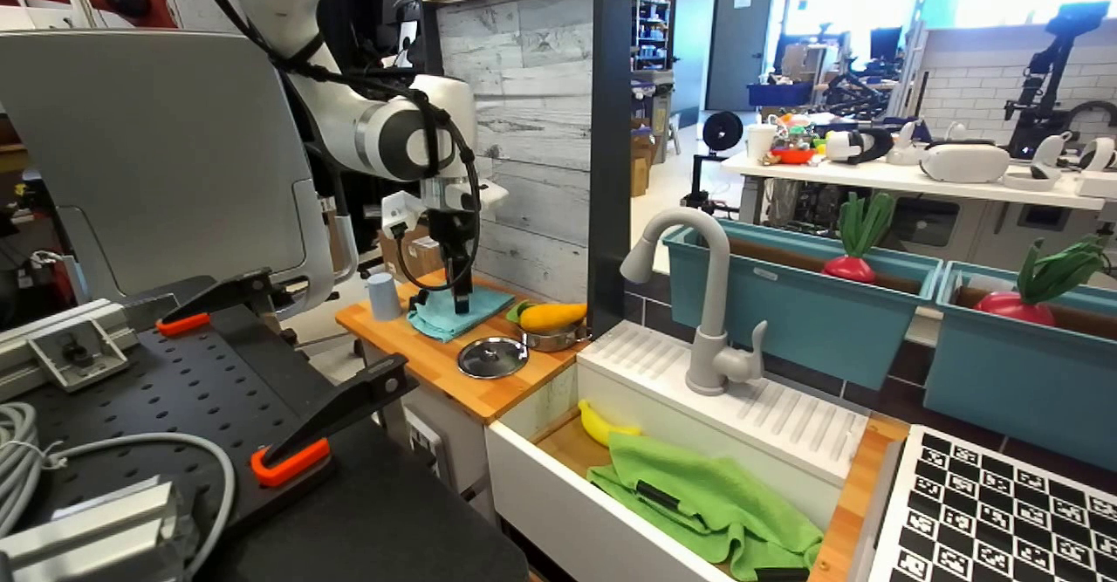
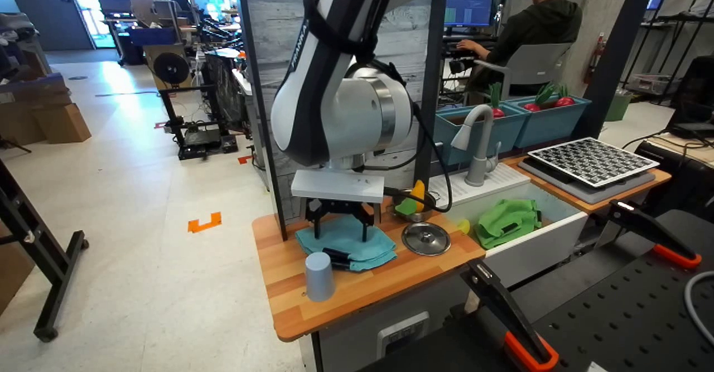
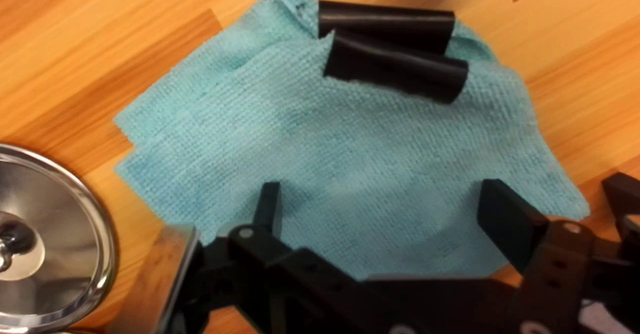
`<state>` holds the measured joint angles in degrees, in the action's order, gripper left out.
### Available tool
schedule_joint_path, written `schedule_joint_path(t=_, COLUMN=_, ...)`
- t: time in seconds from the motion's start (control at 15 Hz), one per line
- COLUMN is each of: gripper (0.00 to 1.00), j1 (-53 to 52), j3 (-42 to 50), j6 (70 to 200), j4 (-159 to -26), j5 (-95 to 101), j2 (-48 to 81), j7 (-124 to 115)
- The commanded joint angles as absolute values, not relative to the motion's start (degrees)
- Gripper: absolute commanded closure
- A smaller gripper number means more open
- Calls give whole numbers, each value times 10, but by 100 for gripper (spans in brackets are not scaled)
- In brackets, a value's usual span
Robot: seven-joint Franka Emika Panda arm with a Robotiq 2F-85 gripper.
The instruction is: Move the blue towel forwards
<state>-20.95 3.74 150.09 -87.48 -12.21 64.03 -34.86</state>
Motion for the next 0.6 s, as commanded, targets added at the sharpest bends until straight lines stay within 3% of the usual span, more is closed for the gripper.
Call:
schedule_joint_path(t=0.0, gripper=0, j1=-222, j3=50, j6=1474, j4=-844, j5=-97, j2=662, j7=-371)
schedule_joint_path(t=0.53, gripper=0, j1=-233, j3=54, j6=1478, j4=-860, j5=-71, j2=664, j7=-366)
